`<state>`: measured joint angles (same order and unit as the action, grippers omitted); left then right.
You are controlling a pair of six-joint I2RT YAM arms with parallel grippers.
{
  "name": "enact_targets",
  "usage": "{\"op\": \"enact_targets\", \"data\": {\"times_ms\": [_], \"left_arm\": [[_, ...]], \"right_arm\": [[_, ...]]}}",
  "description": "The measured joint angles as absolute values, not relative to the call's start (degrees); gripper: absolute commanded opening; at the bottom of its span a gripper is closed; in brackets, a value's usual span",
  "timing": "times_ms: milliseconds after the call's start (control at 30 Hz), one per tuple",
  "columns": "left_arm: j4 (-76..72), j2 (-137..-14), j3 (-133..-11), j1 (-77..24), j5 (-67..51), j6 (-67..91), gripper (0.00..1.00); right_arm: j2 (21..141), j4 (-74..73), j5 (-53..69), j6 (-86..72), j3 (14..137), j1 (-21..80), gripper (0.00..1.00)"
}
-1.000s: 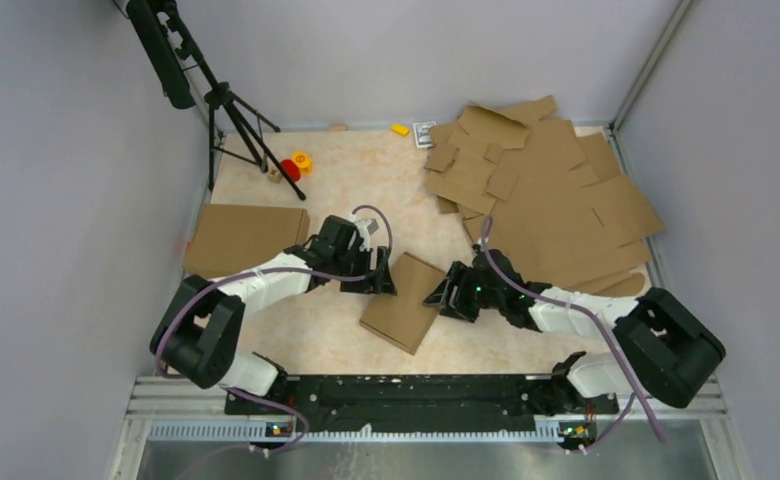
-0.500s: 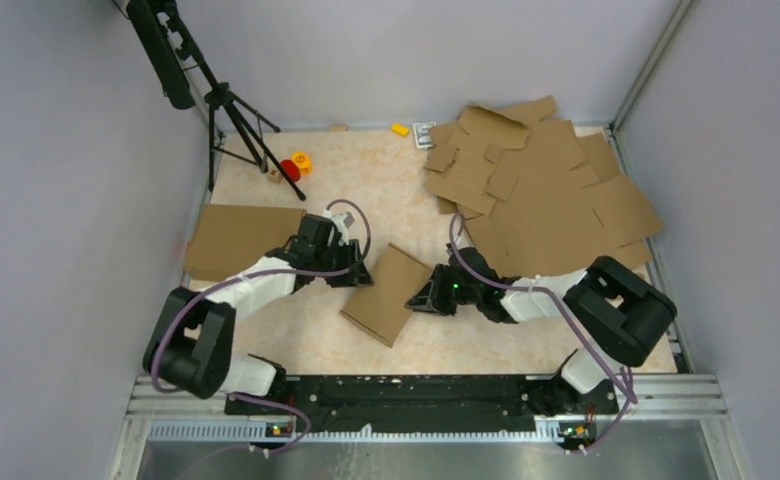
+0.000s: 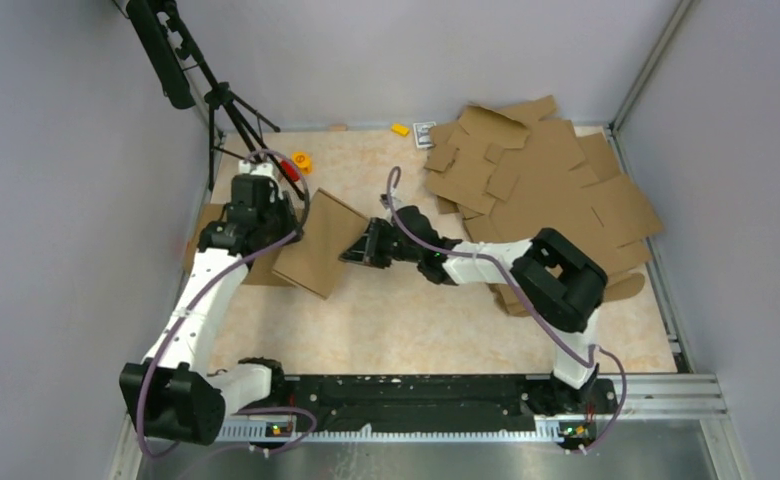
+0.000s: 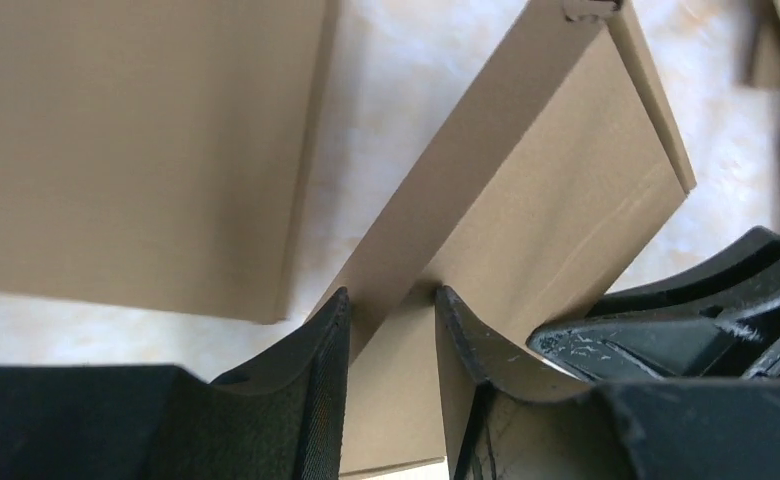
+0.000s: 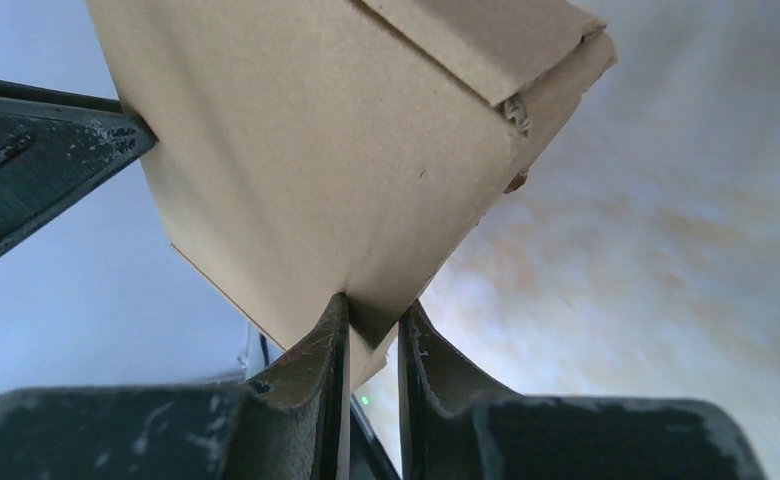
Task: Fold the paper box
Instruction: Place the paper box on the paper box.
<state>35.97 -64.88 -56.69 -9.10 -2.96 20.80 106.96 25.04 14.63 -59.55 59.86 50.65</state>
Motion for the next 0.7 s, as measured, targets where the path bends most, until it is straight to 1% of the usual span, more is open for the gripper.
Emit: {"op": "enact_targets", "data": {"times_ms": [100,133,167,200,233,267,300,333,433,500,567,667,700], "left_arm": [[41.17,-66.81,-62.83,-5.45,2.0,18.87,0.38],[42.26,-67.83,-64.77,-4.08,3.62,18.04,0.4],[43.2,-69.08,-66.81,-2.5,5.41,17.32,0.55],[44.16,-70.5,-68.84,-0.8,7.05,16.71,0.72],[44.91,-72.03,-70.83,0.91,8.29,16.62,0.84],[45.47,-73.54,-72.42,2.13,9.82,16.49,0.93],[46.46,-75.33,-74.17,3.18,12.14,16.88,0.98],[47.72,-77.01,-75.72,3.92,13.78,17.26,0.99],[50.39,-80.2,-77.8,4.29,17.54,18.09,0.99],[51.62,-80.38,-77.8,4.27,18.0,18.2,0.99],[51.62,-79.48,-77.52,4.25,17.61,18.09,0.98],[50.17,-75.83,-74.74,4.05,15.38,18.04,0.92],[49.76,-74.19,-73.3,3.92,13.98,18.02,0.86]], "right_arm": [[112.53,26.92,14.06,-59.46,67.4,52.4,0.07],[115.0,27.07,13.58,-59.27,71.22,53.21,0.07],[117.16,27.29,13.3,-59.13,74.56,53.8,0.12],[119.79,27.11,13.13,-59.11,78.72,54.35,0.27],[122.78,27.05,13.17,-59.2,83.4,54.78,0.53],[125.54,27.09,13.3,-59.29,87.66,55.13,0.67],[128.31,27.18,13.26,-59.44,92.16,55.48,0.72],[130.32,27.75,12.95,-59.51,95.46,55.79,0.78],[130.91,29.1,11.86,-59.16,96.71,56.51,0.79],[129.45,30.59,10.7,-58.17,93.91,56.62,0.79],[126.28,30.94,9.61,-57.04,88.36,56.47,0.79],[121.25,30.89,8.6,-55.48,80.42,55.96,0.78],[119.09,30.79,8.32,-54.87,77.32,55.68,0.78]]}}
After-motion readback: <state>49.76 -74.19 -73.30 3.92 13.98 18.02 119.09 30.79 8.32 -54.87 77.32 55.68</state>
